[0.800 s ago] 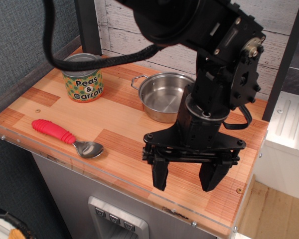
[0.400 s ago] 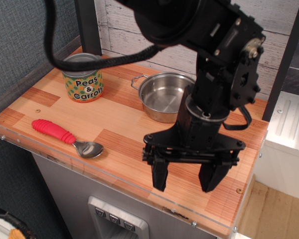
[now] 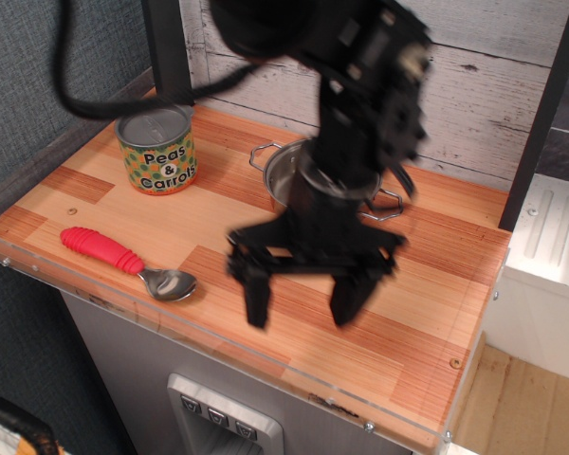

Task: Move the can to the front right of the table to the right of the red spoon.

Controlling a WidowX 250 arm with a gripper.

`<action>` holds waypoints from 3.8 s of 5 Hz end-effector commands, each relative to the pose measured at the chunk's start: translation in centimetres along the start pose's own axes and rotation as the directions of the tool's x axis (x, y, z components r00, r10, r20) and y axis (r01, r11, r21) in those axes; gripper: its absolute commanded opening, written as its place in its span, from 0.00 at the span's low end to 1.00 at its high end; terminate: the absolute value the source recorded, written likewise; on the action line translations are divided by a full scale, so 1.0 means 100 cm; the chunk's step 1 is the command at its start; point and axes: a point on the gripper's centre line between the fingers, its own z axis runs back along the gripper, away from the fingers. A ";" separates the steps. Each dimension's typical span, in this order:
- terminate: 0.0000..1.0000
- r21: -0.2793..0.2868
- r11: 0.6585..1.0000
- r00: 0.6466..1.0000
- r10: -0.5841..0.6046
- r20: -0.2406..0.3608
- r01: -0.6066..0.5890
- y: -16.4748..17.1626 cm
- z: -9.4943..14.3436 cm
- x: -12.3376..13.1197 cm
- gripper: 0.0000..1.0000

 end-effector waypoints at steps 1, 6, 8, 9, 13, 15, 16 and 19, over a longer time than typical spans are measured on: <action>0.00 -0.044 0.983 0.975 0.185 0.125 -0.180 0.043 0.027 0.066 1.00; 0.00 -0.155 0.923 0.847 0.384 0.368 -0.351 0.102 0.045 0.210 1.00; 0.00 -0.201 0.920 0.812 0.392 0.433 -0.338 0.108 0.039 0.237 1.00; 0.00 -0.210 0.925 0.800 0.378 0.466 -0.315 0.110 0.031 0.245 1.00; 0.00 -0.221 0.933 0.817 0.355 0.455 -0.282 0.101 -0.009 0.249 1.00; 0.00 -0.228 0.934 0.833 0.351 0.428 -0.276 0.096 -0.010 0.240 1.00; 0.00 -0.219 0.937 0.837 0.342 0.427 -0.271 0.090 -0.008 0.231 1.00; 0.00 -0.231 0.899 0.813 0.435 0.386 -0.372 0.071 -0.004 0.202 1.00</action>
